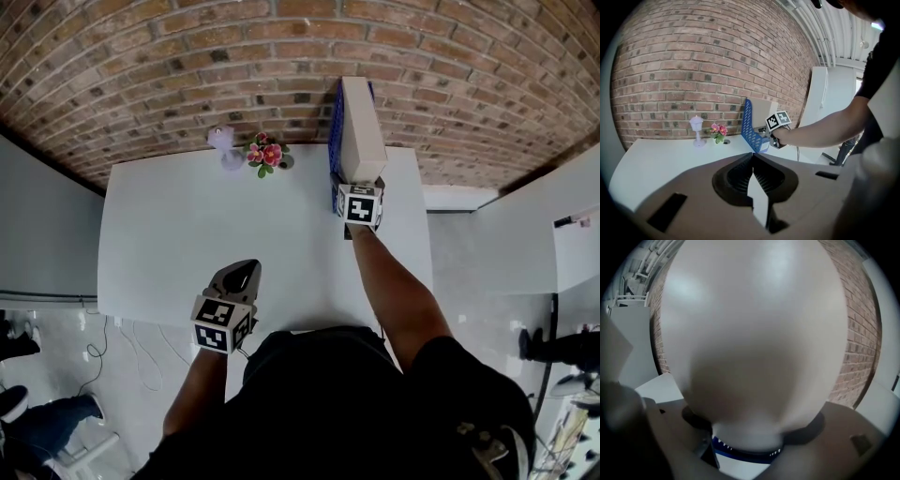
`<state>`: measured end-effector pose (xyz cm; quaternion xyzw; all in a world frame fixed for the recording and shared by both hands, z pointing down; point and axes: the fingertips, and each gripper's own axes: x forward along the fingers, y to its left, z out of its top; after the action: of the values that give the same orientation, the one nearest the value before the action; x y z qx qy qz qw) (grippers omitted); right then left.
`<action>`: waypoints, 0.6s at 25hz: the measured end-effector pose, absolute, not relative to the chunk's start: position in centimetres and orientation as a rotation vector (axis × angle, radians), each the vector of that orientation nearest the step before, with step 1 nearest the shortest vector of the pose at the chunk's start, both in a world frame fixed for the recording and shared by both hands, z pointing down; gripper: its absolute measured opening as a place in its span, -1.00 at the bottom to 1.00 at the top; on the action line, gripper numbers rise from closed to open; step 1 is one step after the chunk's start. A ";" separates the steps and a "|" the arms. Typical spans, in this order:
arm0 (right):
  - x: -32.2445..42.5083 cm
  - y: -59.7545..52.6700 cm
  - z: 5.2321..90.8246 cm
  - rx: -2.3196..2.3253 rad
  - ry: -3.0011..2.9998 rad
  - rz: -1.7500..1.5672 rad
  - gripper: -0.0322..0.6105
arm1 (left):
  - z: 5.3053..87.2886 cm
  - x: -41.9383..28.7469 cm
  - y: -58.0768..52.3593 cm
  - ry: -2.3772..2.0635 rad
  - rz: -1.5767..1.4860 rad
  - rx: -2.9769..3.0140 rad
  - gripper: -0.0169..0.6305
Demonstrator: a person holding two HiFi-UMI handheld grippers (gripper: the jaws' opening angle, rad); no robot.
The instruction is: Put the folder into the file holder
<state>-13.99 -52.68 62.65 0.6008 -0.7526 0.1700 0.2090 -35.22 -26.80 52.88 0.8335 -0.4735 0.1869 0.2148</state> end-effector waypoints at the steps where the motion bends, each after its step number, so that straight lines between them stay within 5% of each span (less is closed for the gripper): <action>1: -14.0 -52.7 62.6 1.674 -2.094 0.471 0.43 | 52.9 -35.3 -26.8 -1.314 0.518 2.310 -0.93; 15: -13.8 -52.1 63.4 1.611 -2.051 0.547 0.43 | 52.0 -35.2 -27.1 -1.324 0.504 2.339 -0.93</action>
<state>-13.83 -52.13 63.44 0.5874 -0.7479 0.1995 0.2364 -35.17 -27.08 52.00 0.8377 -0.4742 0.1806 0.2020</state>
